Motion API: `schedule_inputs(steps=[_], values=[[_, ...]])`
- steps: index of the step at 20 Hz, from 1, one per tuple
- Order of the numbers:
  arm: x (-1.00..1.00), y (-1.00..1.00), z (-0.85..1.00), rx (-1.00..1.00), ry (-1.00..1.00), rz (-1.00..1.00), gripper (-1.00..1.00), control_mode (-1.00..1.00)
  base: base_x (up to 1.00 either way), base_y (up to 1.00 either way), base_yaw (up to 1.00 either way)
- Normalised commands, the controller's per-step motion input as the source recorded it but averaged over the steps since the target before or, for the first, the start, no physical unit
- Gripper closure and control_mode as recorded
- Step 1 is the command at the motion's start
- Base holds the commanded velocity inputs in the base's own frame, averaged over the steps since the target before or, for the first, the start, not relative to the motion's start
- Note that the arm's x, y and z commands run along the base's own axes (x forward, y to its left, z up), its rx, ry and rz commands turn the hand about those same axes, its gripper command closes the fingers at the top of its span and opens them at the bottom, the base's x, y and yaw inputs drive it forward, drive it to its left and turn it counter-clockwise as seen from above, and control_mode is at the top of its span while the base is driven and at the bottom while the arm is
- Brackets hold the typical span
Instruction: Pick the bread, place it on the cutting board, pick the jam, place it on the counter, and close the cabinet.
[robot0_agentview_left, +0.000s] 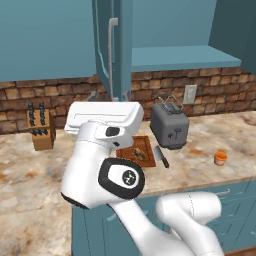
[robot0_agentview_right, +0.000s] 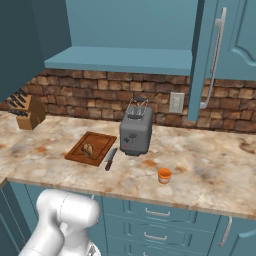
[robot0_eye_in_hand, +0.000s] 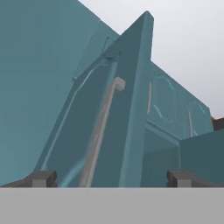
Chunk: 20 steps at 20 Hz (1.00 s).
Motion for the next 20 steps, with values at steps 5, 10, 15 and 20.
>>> schedule_inputs(steps=[5,10,15,20], values=[[0.27,0.00,-0.02,0.00,-0.07,-0.06,-1.00,-1.00,0.00,0.00,0.00],[0.27,0.00,-0.01,0.00,-0.06,-0.06,-1.00,-1.00,0.00,0.00,0.00],[0.31,0.00,0.00,0.00,-0.04,-0.05,-1.00,-1.00,0.00,0.00,0.00],[0.36,0.00,0.00,0.00,-0.02,-0.03,-1.00,-1.00,0.00,0.00,0.00]])
